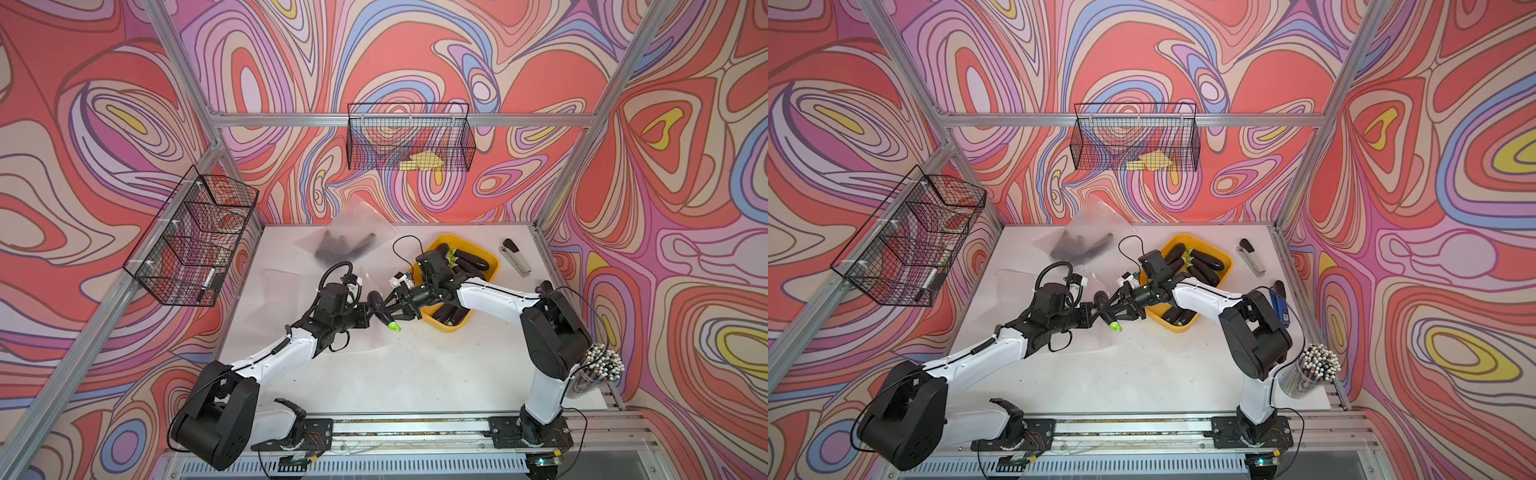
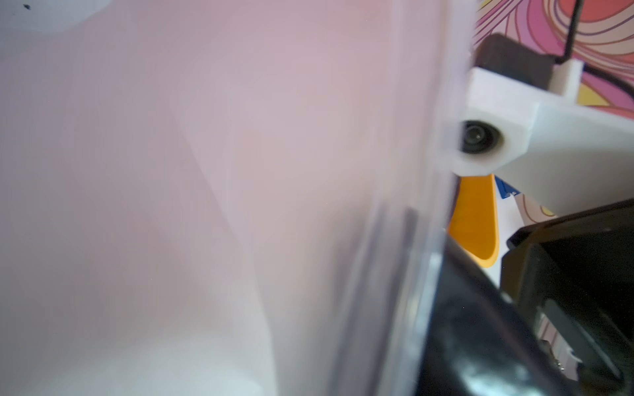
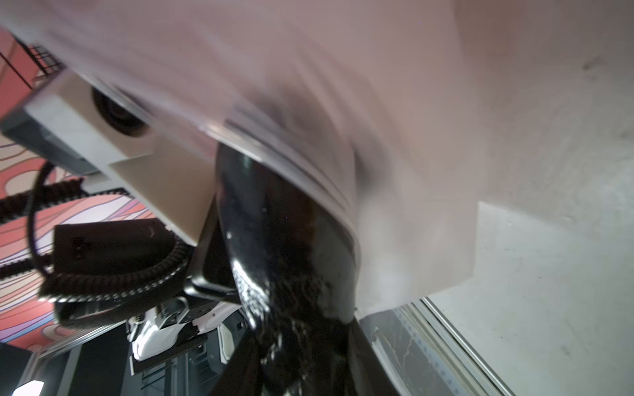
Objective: Place the eggplant in a zip-top bag and seal the zipper
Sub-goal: Place the eggplant in the zipper food storage bag.
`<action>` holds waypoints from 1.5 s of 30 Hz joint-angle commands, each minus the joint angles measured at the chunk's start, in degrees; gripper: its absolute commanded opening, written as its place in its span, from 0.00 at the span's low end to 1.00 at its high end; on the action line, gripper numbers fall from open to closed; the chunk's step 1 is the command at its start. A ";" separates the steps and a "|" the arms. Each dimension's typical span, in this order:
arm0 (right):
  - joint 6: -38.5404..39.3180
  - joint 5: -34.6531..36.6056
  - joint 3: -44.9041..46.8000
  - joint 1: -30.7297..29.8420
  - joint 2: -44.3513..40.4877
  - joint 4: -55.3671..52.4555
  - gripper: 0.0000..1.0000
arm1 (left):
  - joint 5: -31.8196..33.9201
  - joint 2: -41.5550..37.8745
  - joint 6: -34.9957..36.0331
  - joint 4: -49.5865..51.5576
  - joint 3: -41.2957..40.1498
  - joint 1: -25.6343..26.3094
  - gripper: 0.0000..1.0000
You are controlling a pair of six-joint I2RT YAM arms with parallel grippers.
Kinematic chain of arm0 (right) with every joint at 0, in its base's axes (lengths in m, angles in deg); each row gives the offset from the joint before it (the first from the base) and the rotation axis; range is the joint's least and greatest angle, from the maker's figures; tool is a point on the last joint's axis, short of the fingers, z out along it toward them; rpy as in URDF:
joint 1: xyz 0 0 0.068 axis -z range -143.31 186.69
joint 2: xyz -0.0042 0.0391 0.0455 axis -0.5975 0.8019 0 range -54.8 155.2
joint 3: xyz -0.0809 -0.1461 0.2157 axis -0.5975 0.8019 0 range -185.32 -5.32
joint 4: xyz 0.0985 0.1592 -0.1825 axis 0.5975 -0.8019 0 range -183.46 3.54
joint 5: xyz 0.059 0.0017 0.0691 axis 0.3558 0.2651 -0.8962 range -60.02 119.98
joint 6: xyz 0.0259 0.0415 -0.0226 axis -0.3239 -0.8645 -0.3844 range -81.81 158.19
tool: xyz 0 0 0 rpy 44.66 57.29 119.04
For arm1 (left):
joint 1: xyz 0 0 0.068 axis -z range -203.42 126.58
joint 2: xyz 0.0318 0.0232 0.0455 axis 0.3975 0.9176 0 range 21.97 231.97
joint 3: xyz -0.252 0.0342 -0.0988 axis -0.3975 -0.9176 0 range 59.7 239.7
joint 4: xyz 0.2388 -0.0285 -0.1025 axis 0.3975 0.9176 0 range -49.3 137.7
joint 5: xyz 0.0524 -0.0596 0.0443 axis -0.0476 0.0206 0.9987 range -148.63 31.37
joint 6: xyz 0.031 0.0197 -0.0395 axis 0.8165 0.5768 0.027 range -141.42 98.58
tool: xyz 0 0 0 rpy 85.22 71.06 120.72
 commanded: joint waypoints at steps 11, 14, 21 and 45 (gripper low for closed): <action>-5.92 10.63 -0.03 -0.31 0.06 -3.11 0.00 | 8.73 -2.40 8.93 25.50 12.77 6.98 0.00; -9.54 10.92 -0.73 -0.31 1.11 1.09 0.01 | 6.78 -1.06 10.86 30.90 15.71 7.51 0.00; -0.01 4.66 -11.39 -3.82 6.92 -6.85 0.03 | 9.02 1.14 13.72 36.55 18.28 7.59 0.00; 3.06 5.97 -13.43 -0.69 2.90 -13.63 0.60 | 6.80 5.17 6.26 34.49 18.84 3.39 0.00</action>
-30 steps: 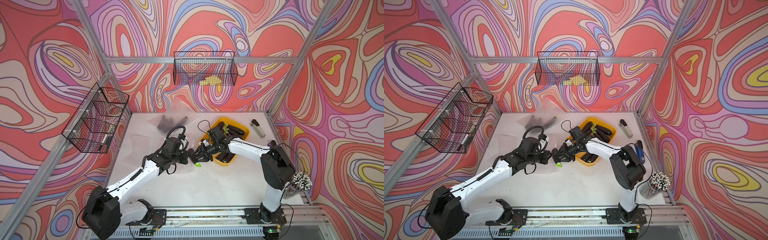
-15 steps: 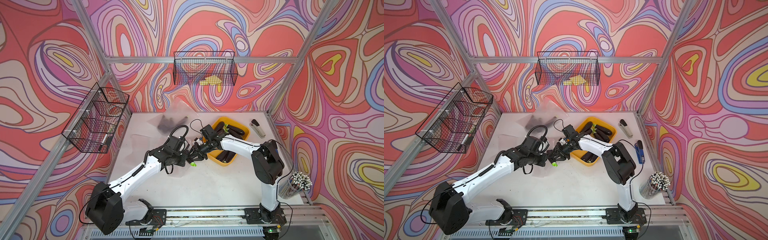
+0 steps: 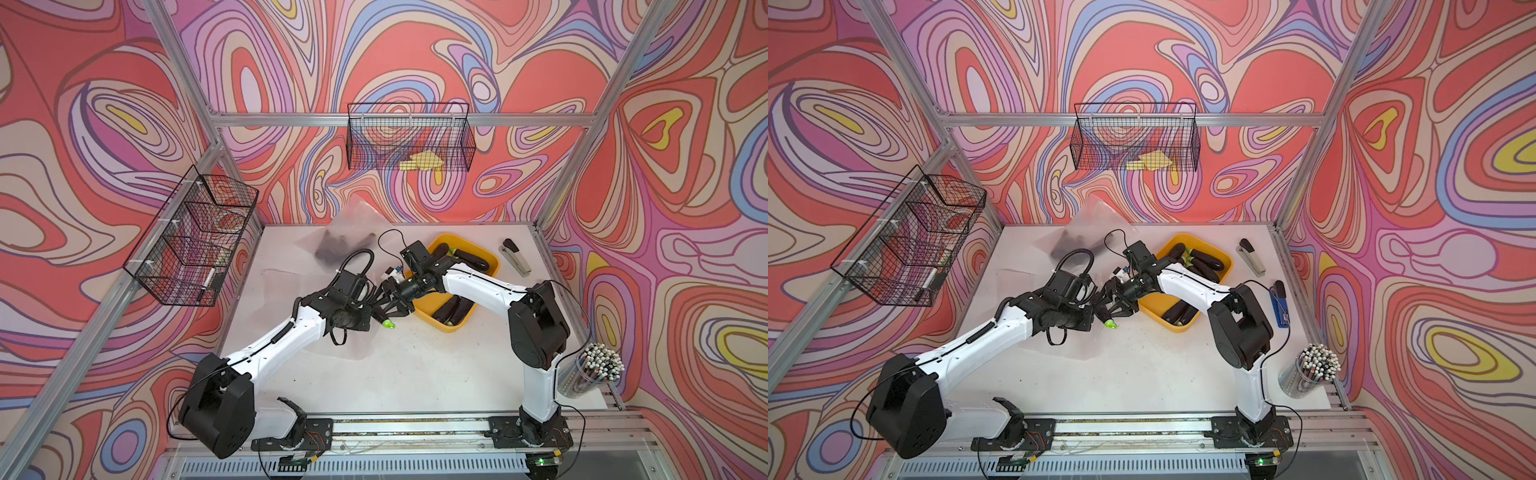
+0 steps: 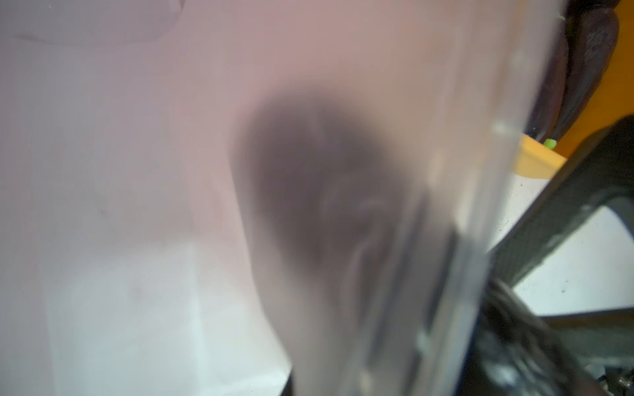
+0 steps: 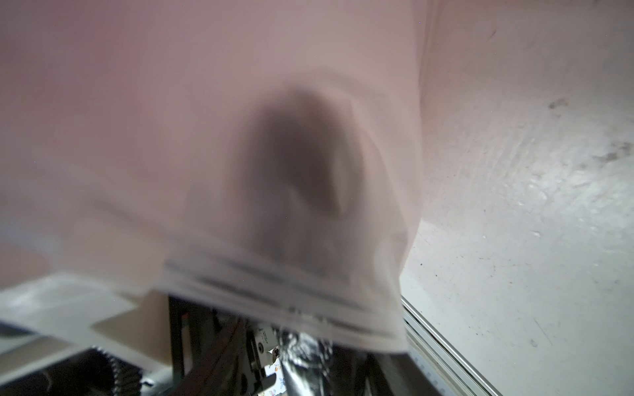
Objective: Place the eggplant in a zip-top bag and seal the zipper
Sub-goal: Place the eggplant in the zipper food storage bag.
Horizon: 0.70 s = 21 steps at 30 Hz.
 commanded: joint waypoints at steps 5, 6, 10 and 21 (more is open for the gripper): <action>-3.59 0.85 1.36 1.42 -4.84 3.03 0.65 | -3.11 1.91 -1.18 -1.59 0.93 -0.79 0.00; -3.71 1.43 1.10 1.41 -5.00 2.96 0.63 | -3.61 2.11 -1.07 -1.74 0.78 -0.79 0.00; -1.11 4.27 -1.57 1.40 -4.27 -1.42 0.48 | -3.54 1.69 -1.66 -3.03 -0.42 -0.78 0.00; 3.01 9.66 -4.50 2.34 -4.39 -9.38 0.49 | -5.46 1.28 -4.00 -4.45 -1.61 -3.31 0.00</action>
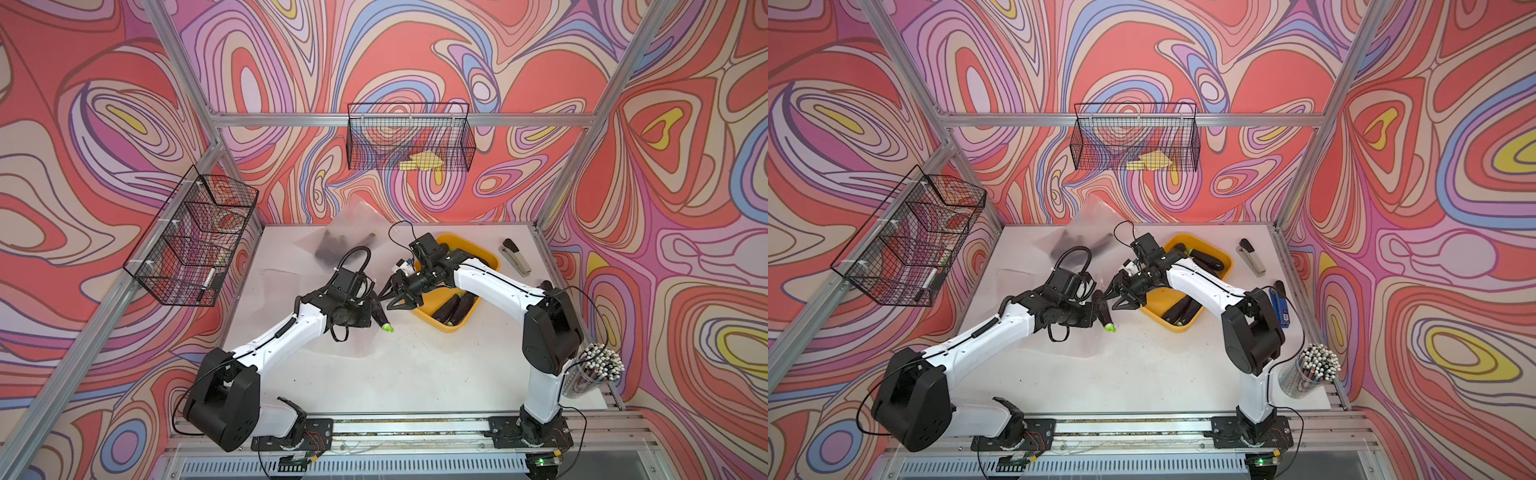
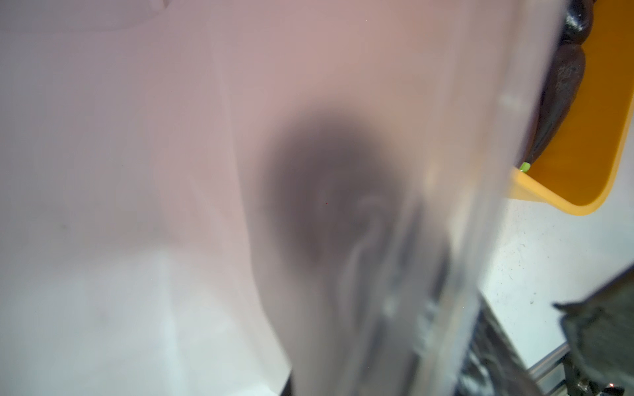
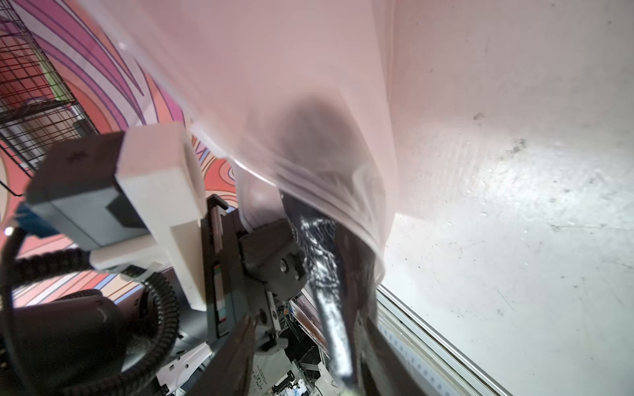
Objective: Place the eggplant in a zip-top bag and seal the zipper
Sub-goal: Place the eggplant in the zipper food storage bag.
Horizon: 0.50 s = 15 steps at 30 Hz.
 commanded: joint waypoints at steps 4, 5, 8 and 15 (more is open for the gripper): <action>0.29 1.02 -0.26 0.72 -0.87 1.76 0.43 | -2.28 -0.76 -2.15 -0.68 -0.56 -1.57 0.00; 1.35 1.96 -0.35 0.72 -0.98 0.73 0.44 | -2.46 -0.64 -2.40 -0.70 -0.38 -1.79 0.00; 8.44 5.54 -2.52 1.44 -1.69 -5.39 0.44 | -4.06 0.33 -3.15 -0.31 0.03 -2.40 0.00; 29.26 15.45 5.89 0.40 -10.89 -3.89 0.44 | -7.20 1.24 -4.75 1.37 1.30 -4.21 0.00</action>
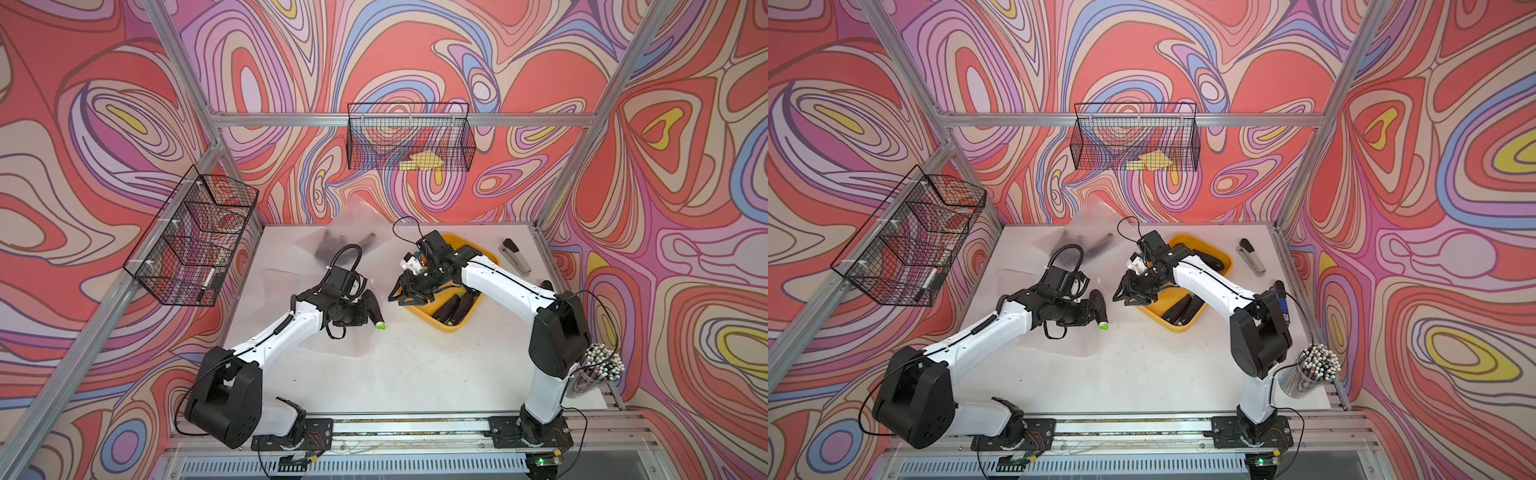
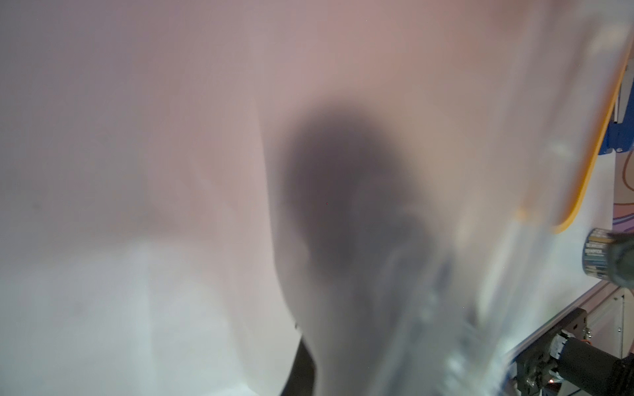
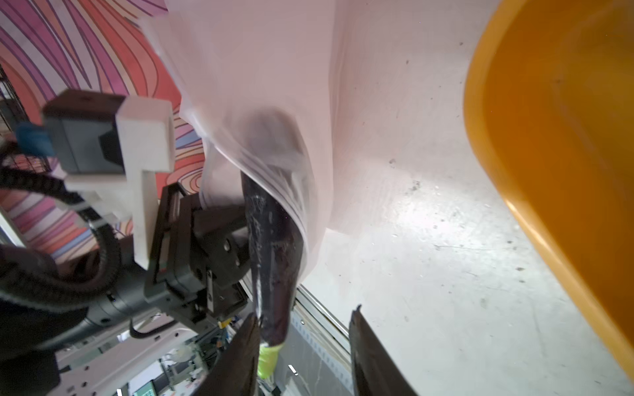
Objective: Place the eggplant in a zip-top bag and seal the zipper
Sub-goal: Place the eggplant in the zipper food storage bag.
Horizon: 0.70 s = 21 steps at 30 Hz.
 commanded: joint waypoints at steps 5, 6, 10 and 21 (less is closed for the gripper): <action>24.65 13.56 12.73 -9.28 -12.02 10.97 0.47 | -1.63 2.24 -1.29 4.93 4.42 -1.34 0.00; 26.03 14.91 15.99 -10.50 -14.17 15.58 0.48 | -2.10 2.57 -1.53 4.96 4.82 -1.48 0.00; 30.57 21.04 27.29 -13.23 -20.63 31.81 0.53 | -4.11 2.64 -2.60 4.27 5.30 -1.66 0.00; 34.38 23.51 23.72 -14.64 -13.86 37.45 0.51 | -4.65 2.11 -2.45 5.08 5.85 -1.81 0.00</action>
